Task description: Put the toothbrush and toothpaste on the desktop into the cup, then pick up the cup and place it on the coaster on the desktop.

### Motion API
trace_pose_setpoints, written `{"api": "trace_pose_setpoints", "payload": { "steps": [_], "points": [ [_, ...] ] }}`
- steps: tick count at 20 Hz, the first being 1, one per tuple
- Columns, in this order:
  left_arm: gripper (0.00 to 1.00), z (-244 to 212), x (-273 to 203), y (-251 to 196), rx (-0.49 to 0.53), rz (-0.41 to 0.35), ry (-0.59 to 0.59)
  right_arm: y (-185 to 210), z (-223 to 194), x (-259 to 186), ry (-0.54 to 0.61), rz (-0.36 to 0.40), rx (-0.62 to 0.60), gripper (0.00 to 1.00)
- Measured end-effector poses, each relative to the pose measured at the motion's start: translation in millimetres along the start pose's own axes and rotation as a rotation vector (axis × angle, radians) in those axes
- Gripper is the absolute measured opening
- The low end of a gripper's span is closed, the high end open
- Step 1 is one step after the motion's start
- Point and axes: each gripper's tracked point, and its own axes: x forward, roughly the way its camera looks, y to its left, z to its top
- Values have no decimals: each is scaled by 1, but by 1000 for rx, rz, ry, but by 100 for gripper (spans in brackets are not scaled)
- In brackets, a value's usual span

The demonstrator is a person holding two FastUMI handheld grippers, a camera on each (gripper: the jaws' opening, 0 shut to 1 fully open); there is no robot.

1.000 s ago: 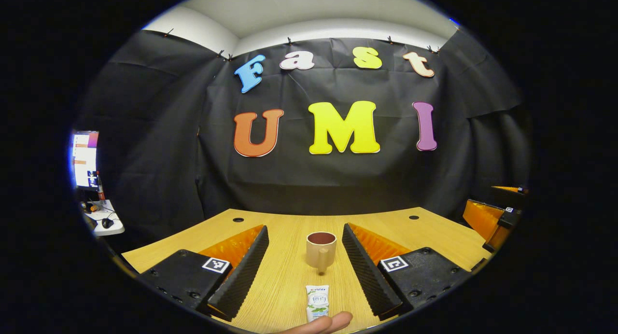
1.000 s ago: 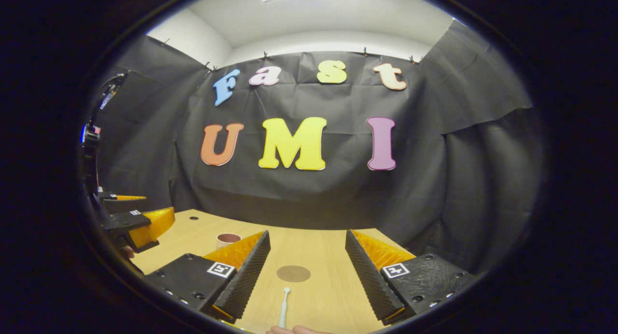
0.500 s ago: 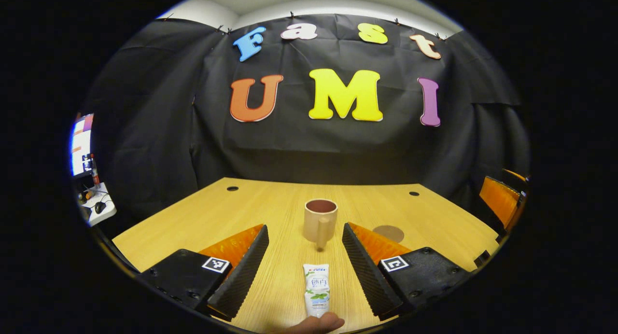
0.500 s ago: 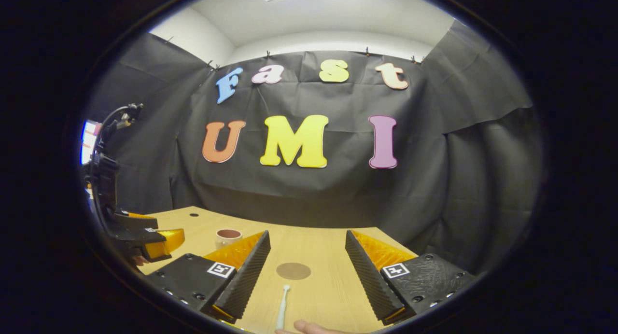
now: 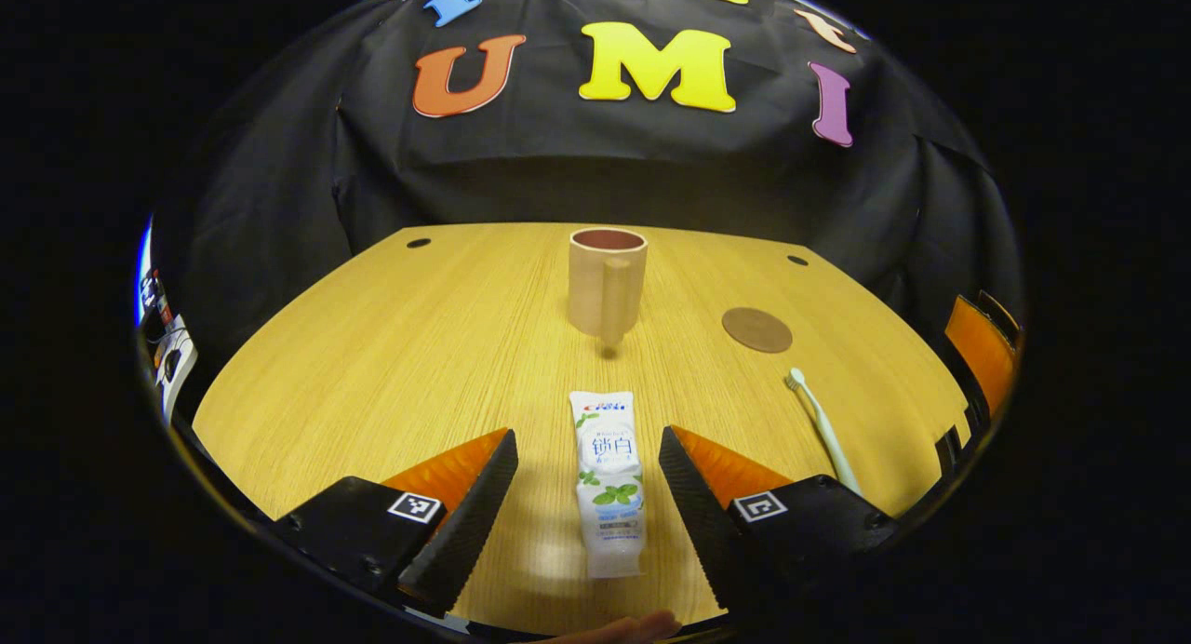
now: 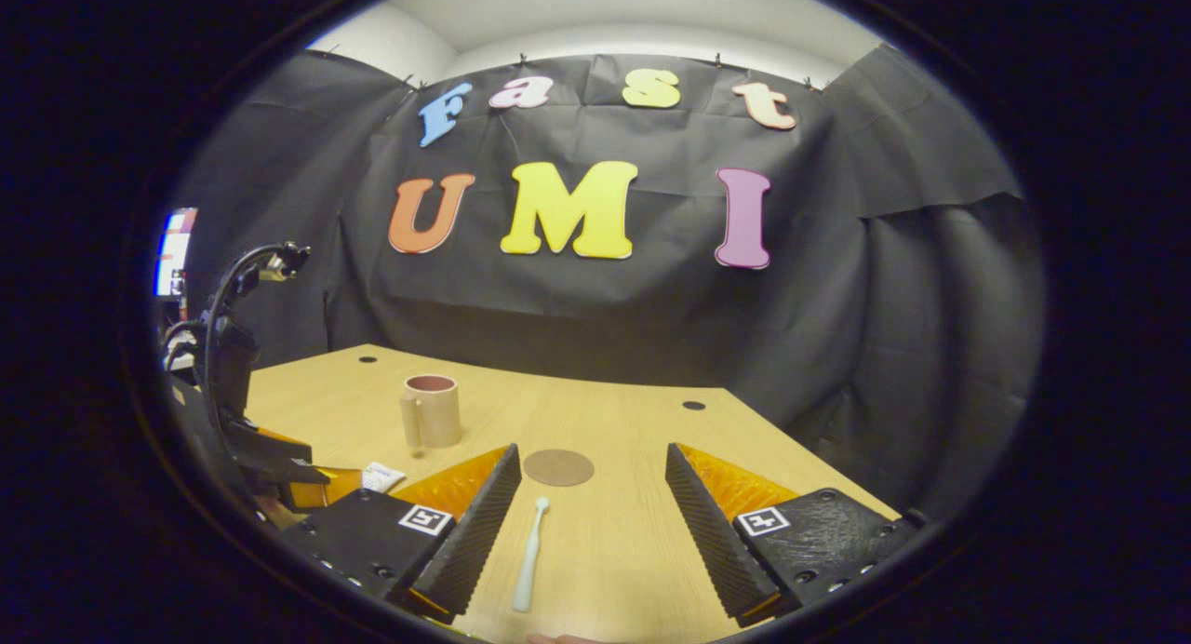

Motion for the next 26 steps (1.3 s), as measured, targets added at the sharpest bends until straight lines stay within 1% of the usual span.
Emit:
{"api": "trace_pose_setpoints", "payload": {
  "steps": [1,2,5,7,8,9,11,12,13,14,18,19,20,21,22,23,24,26],
  "points": [
    [100,-6,3,0,3,1,31,1,-6,-1,10,4,-4,95],
    [96,-14,7,-2,8,-2,60,3,-9,-2,17,9,-14,95],
    [88,-31,10,-9,20,-11,141,1,-15,-3,22,5,-35,95],
    [85,-28,10,-9,45,-1,151,1,-16,-4,25,6,-31,95],
    [83,-30,10,-13,44,-16,158,0,-16,-4,24,6,-29,96],
    [75,-31,11,-15,47,-19,161,-1,-16,-4,25,5,-27,95],
    [65,-30,11,-14,50,-16,165,-1,-17,-3,27,5,-24,95],
    [61,-31,11,-13,43,-19,168,-1,-16,-2,29,6,-22,95],
    [54,-30,11,-14,49,-30,169,-1,-17,-1,32,6,-21,95],
    [53,-30,11,-16,64,-44,166,1,-17,0,35,8,-22,95],
    [45,-29,11,-14,44,-76,139,3,-22,1,56,14,-25,95],
    [48,-29,10,-13,39,-82,134,4,-23,3,64,14,-21,96],
    [42,-28,9,-13,24,-83,125,5,-25,4,74,15,-16,95],
    [40,-27,8,-13,12,-80,111,7,-29,6,90,18,-12,95],
    [40,-25,7,-11,15,-66,92,9,-34,8,110,26,-7,95],
    [44,-22,5,-10,22,-58,66,13,-40,11,136,37,-4,95],
    [39,-19,3,-9,23,-51,40,16,-47,14,166,44,2,96],
    [39,-10,-8,-14,8,-63,-29,20,-61,18,220,57,27,95]
  ]
}}
